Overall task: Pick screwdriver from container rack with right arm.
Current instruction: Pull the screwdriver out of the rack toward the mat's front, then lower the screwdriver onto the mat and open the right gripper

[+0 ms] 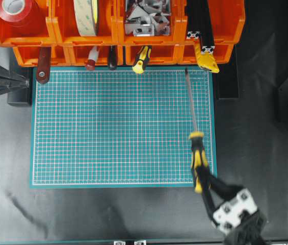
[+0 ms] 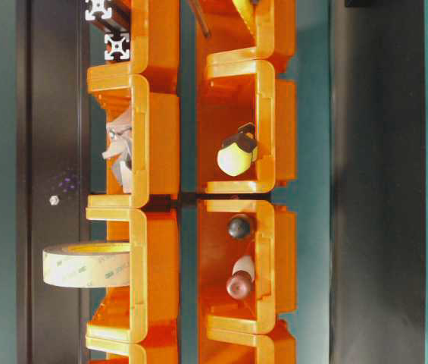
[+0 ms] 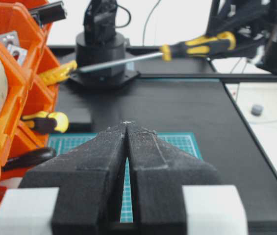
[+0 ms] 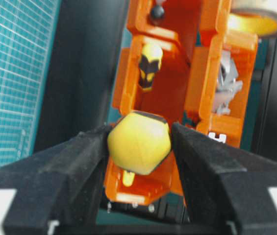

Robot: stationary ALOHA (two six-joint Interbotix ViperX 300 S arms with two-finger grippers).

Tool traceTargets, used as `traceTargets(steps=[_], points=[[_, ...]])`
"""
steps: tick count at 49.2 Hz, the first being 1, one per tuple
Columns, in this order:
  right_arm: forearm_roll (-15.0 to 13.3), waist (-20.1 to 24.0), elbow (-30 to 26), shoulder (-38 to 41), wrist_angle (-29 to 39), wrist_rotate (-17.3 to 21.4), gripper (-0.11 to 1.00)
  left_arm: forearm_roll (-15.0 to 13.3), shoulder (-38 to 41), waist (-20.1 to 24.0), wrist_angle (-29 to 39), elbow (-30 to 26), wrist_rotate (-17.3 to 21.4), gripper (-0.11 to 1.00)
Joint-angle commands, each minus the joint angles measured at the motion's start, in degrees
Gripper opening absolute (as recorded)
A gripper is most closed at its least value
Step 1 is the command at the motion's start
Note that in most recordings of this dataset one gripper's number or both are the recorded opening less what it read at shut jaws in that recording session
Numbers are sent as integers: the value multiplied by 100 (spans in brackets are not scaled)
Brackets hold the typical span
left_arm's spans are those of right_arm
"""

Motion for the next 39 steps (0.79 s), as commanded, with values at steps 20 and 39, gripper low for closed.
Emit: traceTargets(steps=[20, 39], points=[[246, 167, -211, 123, -1310, -18, 40, 18, -167, -26, -18, -132, -369, 0], [193, -422, 958, -343, -2786, -88, 40, 18, -246, -53, -18, -141, -369, 0]])
